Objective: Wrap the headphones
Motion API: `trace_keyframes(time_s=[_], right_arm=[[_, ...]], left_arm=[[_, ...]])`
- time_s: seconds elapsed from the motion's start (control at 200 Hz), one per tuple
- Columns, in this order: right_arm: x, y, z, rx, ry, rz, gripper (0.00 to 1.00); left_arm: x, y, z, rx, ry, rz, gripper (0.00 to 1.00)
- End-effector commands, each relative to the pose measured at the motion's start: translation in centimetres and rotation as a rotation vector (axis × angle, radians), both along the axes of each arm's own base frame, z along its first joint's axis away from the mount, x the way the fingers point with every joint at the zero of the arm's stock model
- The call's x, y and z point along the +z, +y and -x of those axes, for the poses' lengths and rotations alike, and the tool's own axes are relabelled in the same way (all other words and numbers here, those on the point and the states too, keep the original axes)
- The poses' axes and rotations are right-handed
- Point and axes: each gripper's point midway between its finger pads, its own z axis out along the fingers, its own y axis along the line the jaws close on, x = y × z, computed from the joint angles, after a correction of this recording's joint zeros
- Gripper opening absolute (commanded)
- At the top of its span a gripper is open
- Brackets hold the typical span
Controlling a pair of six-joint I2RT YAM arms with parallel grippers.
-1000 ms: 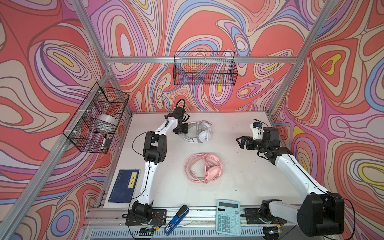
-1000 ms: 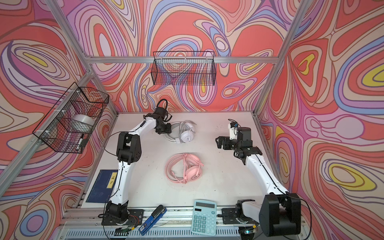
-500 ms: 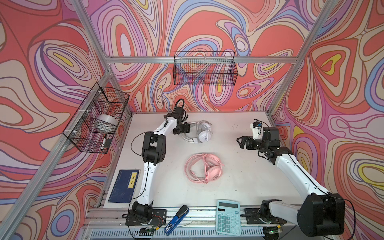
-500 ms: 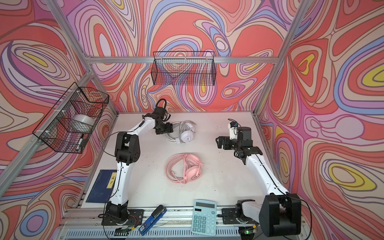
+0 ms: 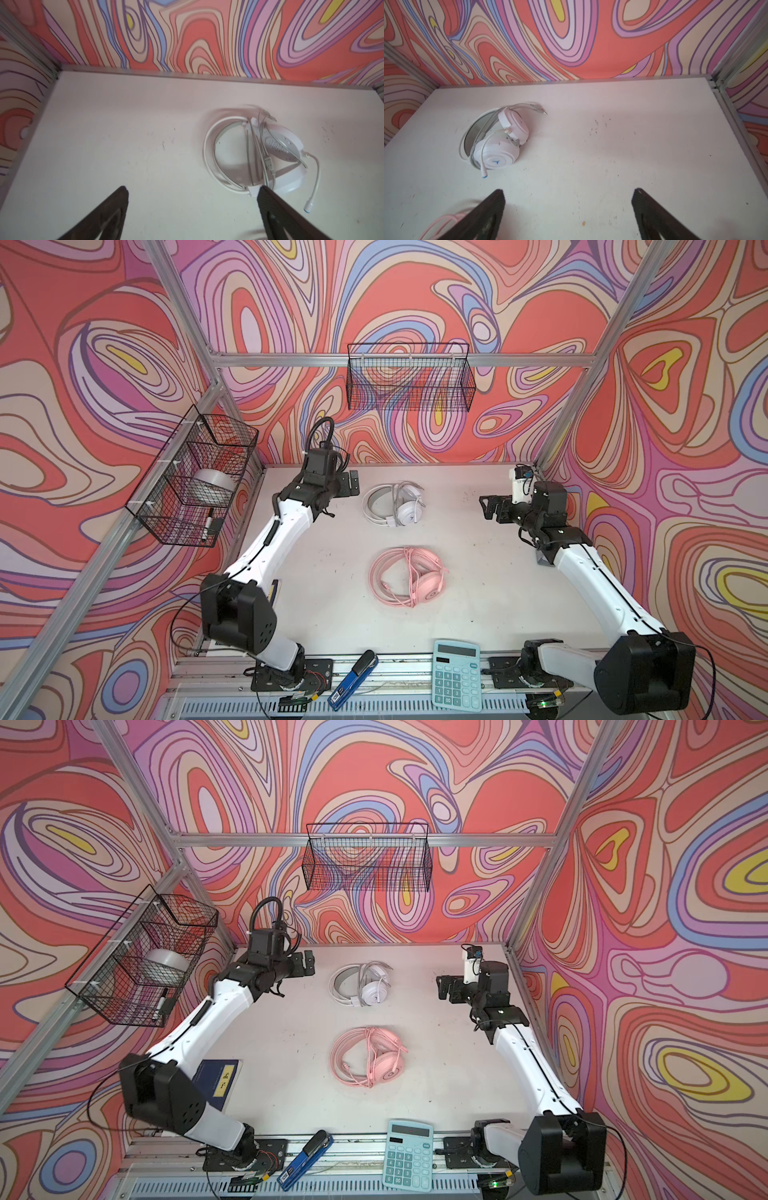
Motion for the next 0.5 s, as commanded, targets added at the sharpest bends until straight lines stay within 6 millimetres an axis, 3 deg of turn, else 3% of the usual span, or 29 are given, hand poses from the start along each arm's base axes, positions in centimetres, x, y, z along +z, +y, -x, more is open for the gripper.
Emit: trace_keyframes(time_s=[0.0,0.22,0.366,0.411,0.431,0.491], right_arm=[[-0.3,-2.2,-0.2,-0.149,-0.073,-0.002,0.98],[-4.0,-5.0,1.4,-0.275,-0.115,0.091,0.98],[-7.1,-6.2,2.4,-0.328,-0.128,0.143,0.98],[-7.7,-6.5,2.5,-0.343,-0.144,0.149,0.99],[-7.9,-6.5,2.6,-0.344,-0.151,0.151,0.98],[-8.6,-6.7,2.6,-0.349,-0.174,0.160,0.98]], left_arm=[[-2.6,3.1,0.9,0.086,-0.046,-0.143,1.00],[-5.9,9.7,6.8,0.320,-0.127,-0.248,1.00],[-8.7,11.0,9.5,0.368,-0.155,-0.244,1.00],[-8.7,11.5,9.8,0.397,-0.180,-0.246,1.00],[-10.2,11.8,10.4,0.402,-0.161,-0.263,1.00],[-10.8,12.4,10.7,0.435,-0.185,-0.279,1.00]])
